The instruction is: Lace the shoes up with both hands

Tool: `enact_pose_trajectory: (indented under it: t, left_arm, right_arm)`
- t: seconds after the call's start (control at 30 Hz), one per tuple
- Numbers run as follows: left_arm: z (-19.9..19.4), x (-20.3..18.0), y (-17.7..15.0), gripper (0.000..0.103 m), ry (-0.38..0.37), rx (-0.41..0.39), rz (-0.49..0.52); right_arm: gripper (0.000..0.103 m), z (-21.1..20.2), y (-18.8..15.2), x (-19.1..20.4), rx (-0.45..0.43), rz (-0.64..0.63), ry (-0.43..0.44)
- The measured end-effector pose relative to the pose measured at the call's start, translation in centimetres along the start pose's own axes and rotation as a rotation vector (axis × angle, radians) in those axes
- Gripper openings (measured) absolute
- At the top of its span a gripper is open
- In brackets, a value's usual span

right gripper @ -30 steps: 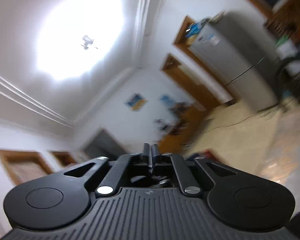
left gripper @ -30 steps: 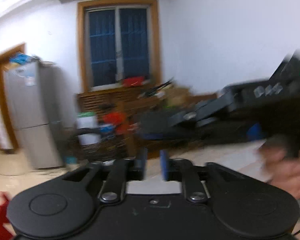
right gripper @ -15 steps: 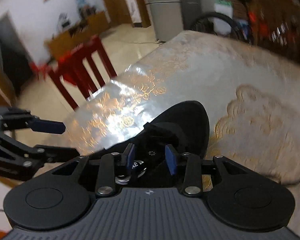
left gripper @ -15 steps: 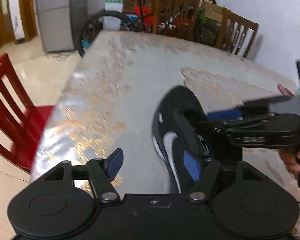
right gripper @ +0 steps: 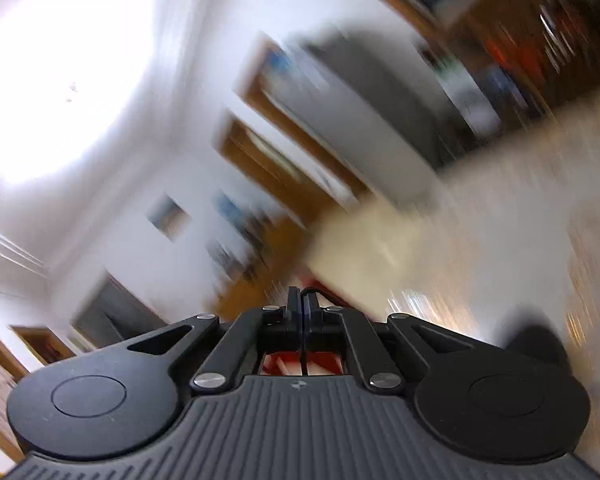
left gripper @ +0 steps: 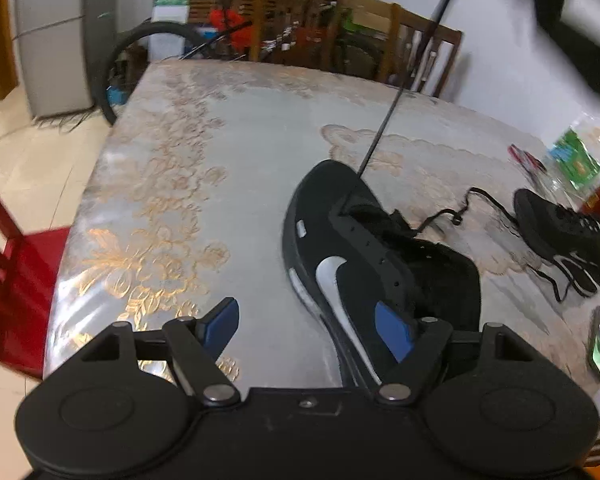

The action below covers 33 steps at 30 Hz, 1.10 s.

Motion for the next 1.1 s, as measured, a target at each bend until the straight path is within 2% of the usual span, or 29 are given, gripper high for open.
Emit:
enact_pose_trajectory:
  t: [0.13, 0.2, 0.3, 0.4, 0.53, 0.67, 0.77, 0.83, 0.93, 1.0, 1.07, 1.1]
  left_arm:
    - [0.4, -0.8, 0.5, 0.073, 0.001, -0.011, 0.065]
    - [0.6, -0.8, 0.5, 0.073, 0.005, -0.014, 0.077]
    - [1.0, -0.7, 0.6, 0.073, 0.003, -0.015, 0.076]
    - [1.3, -0.8, 0.5, 0.073, 0.001, -0.013, 0.075]
    - [1.4, -1.2, 0.4, 0.073, 0.017, -0.016, 0.100]
    - [1.5, -1.4, 0.6, 0.074, 0.025, -0.027, 0.106]
    - [1.2, -1.7, 2.0, 0.074, 0.069, -0.090, 0.130]
    - [1.1, -2.4, 3.3, 0.074, 0.095, -0.132, 0.184]
    - [2.8, -3.8, 4.0, 0.074, 0.127, -0.105, 0.298]
    - [3.8, -4.4, 4.1, 0.074, 0.144, -0.094, 0.340]
    - [4.9, -4.9, 3.9, 0.074, 0.162, -0.044, 0.378]
    - [5.4, -5.1, 3.6, 0.083, 0.187, -0.032, 0.409]
  right_arm:
    - [0.002, -1.7, 6.0, 7.3, -0.154, -0.090, 0.165]
    - [0.002, -2.1, 8.4, 10.4, -0.198, -0.144, 0.215]
    - [0.002, -2.0, 11.1, 13.7, -0.229, -0.215, 0.241]
    - [0.002, -0.8, 12.6, 15.9, -0.208, -0.290, 0.209]
    - [0.002, 0.4, 13.9, 17.7, -0.187, -0.312, 0.220]
    - [0.002, 2.7, 14.4, 19.1, -0.138, -0.373, 0.176]
    - [0.002, 4.1, 13.8, 19.0, -0.105, -0.390, 0.106]
    - [0.002, 4.9, 13.4, 18.2, -0.089, -0.374, 0.079]
    - [0.002, 4.8, 12.9, 18.0, -0.093, -0.335, 0.094]
    - [0.002, 4.8, 12.9, 18.6, -0.092, -0.328, 0.107]
    - [0.002, 4.9, 13.0, 19.1, -0.086, -0.331, 0.107]
    - [0.002, 4.9, 13.0, 19.5, -0.084, -0.336, 0.103]
Point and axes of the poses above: each gripper's, at about its wrist camera, not at the fingertips, and z roughly the way its jaws point, x to its left, y to its top, the point moved 8 cm from there along z, roughly the way its jaws point, and after that the axes turned 3 degrees about y, right-handed, at the moved point
